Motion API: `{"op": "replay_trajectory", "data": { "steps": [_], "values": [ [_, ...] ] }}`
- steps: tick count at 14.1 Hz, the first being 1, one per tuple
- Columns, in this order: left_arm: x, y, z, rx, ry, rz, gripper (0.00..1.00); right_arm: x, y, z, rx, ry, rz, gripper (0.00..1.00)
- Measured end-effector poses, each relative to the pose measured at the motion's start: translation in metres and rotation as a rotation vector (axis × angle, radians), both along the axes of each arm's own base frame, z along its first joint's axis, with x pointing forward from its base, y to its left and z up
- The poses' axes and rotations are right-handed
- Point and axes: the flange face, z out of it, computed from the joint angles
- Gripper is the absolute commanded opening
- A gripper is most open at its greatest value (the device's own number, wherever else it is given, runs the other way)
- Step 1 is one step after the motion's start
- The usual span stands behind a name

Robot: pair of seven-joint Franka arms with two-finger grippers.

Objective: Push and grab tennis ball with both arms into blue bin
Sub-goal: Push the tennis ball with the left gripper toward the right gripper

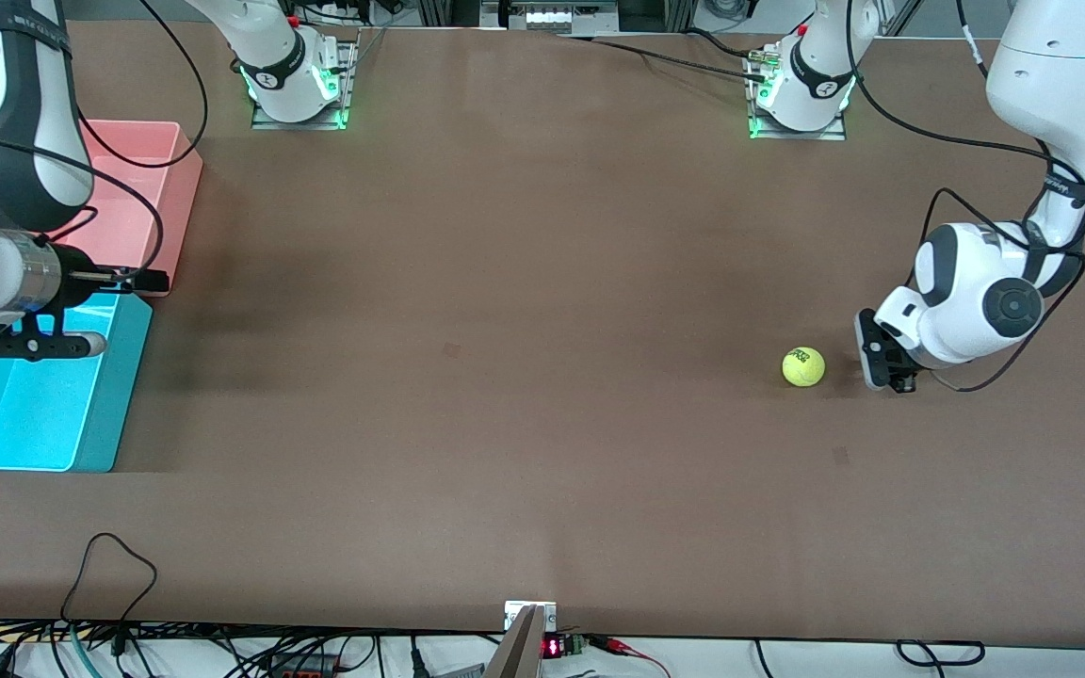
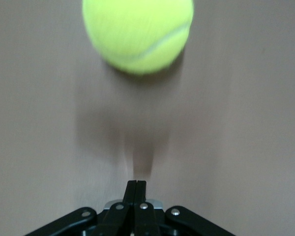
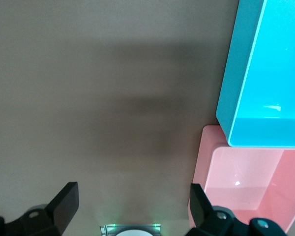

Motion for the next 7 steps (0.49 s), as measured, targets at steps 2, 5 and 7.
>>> {"op": "replay_trajectory", "data": {
  "steps": [2, 5, 7],
  "values": [
    [-0.002, -0.038, -0.002, -0.024, 0.004, 0.011, 0.0, 0.002, 0.0, -0.013, -0.001, -0.03, 0.002, 1.0],
    [-0.006, -0.118, 0.002, -0.058, 0.002, 0.05, 0.0, 0.002, 0.001, -0.036, -0.001, -0.059, 0.007, 1.0],
    [-0.008, -0.174, 0.012, -0.066, -0.019, 0.072, 0.0, -0.001, 0.004, -0.057, 0.002, -0.075, 0.014, 1.0]
  ]
}}
